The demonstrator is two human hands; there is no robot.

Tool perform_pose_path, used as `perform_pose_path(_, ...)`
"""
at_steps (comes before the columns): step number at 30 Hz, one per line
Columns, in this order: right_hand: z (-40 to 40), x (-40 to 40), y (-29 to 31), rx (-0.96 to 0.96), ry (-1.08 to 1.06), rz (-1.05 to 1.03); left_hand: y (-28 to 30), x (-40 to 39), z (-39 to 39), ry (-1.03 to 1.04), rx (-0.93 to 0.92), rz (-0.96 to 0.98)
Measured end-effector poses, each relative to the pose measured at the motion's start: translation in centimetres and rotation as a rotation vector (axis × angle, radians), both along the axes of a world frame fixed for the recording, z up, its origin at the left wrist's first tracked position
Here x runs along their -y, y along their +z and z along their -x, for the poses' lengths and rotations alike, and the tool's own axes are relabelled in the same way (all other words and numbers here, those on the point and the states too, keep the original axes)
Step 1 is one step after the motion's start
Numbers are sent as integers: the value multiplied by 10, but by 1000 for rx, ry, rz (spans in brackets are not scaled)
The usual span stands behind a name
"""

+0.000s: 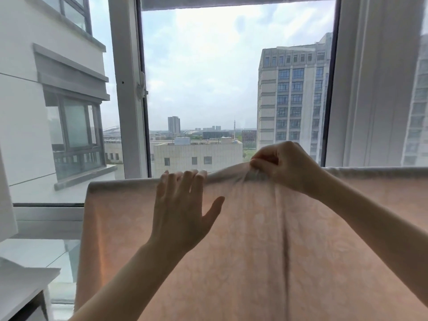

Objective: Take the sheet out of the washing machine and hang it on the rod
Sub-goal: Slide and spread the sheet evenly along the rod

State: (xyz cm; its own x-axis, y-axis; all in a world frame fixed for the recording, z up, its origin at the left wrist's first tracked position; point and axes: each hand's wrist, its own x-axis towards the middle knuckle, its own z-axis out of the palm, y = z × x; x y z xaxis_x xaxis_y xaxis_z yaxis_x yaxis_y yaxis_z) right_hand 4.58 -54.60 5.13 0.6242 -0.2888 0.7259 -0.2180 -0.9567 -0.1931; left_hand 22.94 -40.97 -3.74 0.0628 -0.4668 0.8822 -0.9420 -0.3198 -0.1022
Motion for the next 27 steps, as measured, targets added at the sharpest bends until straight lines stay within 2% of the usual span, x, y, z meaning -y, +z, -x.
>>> perform_pose_path(7, 0, -4, -3, 30, 2, 5, -6, 35, 41, -63, -8, 42)
perform_pose_path(22, 28, 3, 6, -46, -11, -149, -10, 48, 40, -47, 31, 174)
perform_pose_path(27, 18, -2, 6, -61, -36, -124, -12, 50, 32, -57, 0, 203)
